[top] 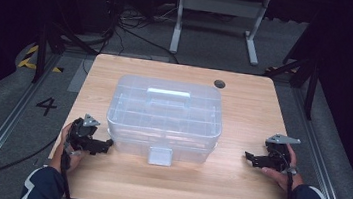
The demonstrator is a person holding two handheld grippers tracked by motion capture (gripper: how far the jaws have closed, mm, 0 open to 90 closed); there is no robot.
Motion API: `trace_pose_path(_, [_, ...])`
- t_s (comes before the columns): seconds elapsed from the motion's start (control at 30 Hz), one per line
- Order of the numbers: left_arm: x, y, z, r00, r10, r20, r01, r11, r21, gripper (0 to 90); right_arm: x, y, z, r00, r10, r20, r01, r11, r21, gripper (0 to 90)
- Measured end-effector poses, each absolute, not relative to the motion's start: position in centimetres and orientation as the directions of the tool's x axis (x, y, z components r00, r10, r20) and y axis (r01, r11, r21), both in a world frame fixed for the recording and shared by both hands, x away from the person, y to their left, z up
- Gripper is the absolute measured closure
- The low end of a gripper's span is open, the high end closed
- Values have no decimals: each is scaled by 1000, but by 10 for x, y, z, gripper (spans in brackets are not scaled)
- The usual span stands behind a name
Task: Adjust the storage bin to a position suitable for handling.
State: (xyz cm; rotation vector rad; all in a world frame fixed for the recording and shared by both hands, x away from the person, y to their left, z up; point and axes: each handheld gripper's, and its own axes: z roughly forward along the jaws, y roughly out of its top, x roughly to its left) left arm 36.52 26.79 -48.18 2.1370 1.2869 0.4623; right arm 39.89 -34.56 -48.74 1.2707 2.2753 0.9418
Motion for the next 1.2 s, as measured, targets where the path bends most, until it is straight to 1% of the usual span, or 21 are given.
trace_pose_path(0.13, [350,264,-482,508,861,-11,662,-382,644,2,399,-347,-487,-538,843,5,602,380,703,3])
trace_pose_path(0.27, [334,259,-481,616,788,-1,605,-472,642,1,399,-346,-486,-532,847,4,612,381,693,4])
trace_pose_path(0.3, [330,258,-482,627,779,1,591,-476,651,1,399,-345,-485,-531,847,2,615,384,689,5])
trace_pose_path(0.43, [322,257,-482,633,774,9,582,-484,654,2,399,-345,-483,-546,838,-1,612,399,683,57])
trace_pose_path(0.5, [317,255,-483,635,773,-11,592,-476,650,1,399,-344,-482,-554,833,-1,608,405,683,98])
trace_pose_path(0.57, [313,256,-482,645,764,6,578,-493,650,2,400,-343,-480,-556,831,0,605,404,686,168])
trace_pose_path(0.6, [310,256,-483,647,763,-6,583,-488,650,2,401,-342,-479,-558,830,0,604,406,685,185])
trace_pose_path(0.7, [306,257,-483,648,762,0,576,-490,654,2,402,-340,-477,-566,825,-6,595,413,689,181])
trace_pose_path(0.77, [301,258,-483,656,755,-11,575,-491,654,2,400,-335,-471,-588,809,-6,577,424,698,211])
trace_pose_path(0.8, [302,259,-483,663,749,4,563,-503,656,2,400,-335,-471,-588,809,-6,577,424,698,211])
trace_pose_path(0.83, [300,259,-483,664,748,-11,570,-496,654,2,400,-334,-469,-587,810,-4,573,419,704,217])
trace_pose_path(0.97, [301,261,-483,676,737,-5,560,-509,654,1,397,-329,-456,-605,796,-5,543,417,728,247])
trace_pose_path(1.03, [301,261,-483,676,737,-6,559,-507,656,1,394,-327,-451,-611,791,-21,525,426,736,262])
trace_pose_path(1.2, [300,261,-483,674,739,-11,563,-504,655,2,387,-323,-438,-619,785,-15,502,410,761,266])
